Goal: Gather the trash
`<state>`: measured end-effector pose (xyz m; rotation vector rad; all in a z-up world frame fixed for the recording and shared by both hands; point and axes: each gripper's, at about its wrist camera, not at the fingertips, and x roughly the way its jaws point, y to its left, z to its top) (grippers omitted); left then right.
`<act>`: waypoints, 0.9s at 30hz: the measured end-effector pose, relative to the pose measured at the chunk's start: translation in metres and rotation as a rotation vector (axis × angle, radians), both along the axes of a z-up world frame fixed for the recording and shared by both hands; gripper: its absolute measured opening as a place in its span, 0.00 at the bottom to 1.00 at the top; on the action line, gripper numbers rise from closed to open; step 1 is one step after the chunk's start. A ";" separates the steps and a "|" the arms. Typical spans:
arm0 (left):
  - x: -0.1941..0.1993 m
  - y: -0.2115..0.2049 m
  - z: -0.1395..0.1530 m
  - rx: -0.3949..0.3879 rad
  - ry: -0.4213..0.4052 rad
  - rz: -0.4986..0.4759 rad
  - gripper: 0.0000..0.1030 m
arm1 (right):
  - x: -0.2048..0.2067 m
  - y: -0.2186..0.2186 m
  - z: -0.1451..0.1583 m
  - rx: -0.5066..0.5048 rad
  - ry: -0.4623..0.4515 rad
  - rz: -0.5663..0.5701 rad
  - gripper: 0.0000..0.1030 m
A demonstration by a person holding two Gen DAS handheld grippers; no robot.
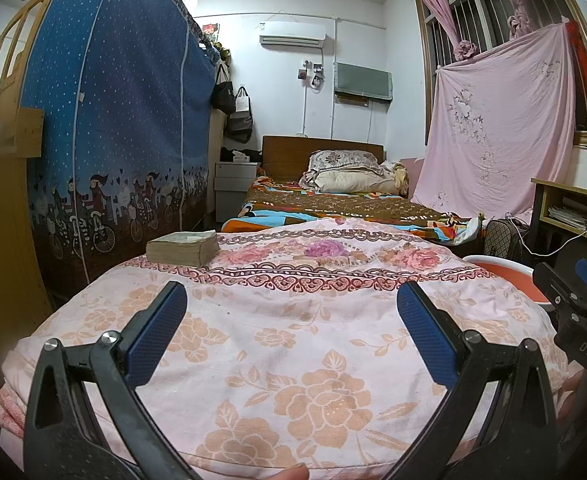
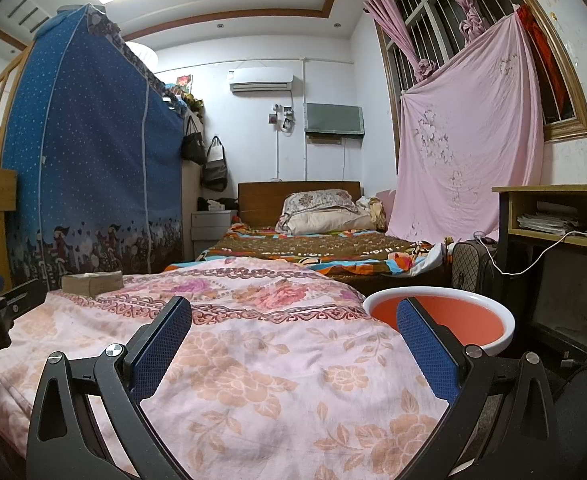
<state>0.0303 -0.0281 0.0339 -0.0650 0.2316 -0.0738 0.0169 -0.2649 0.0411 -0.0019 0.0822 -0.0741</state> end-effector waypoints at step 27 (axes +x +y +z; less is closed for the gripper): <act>-0.001 0.000 0.001 0.001 0.001 0.001 0.89 | 0.000 0.000 0.001 0.000 0.002 0.000 1.00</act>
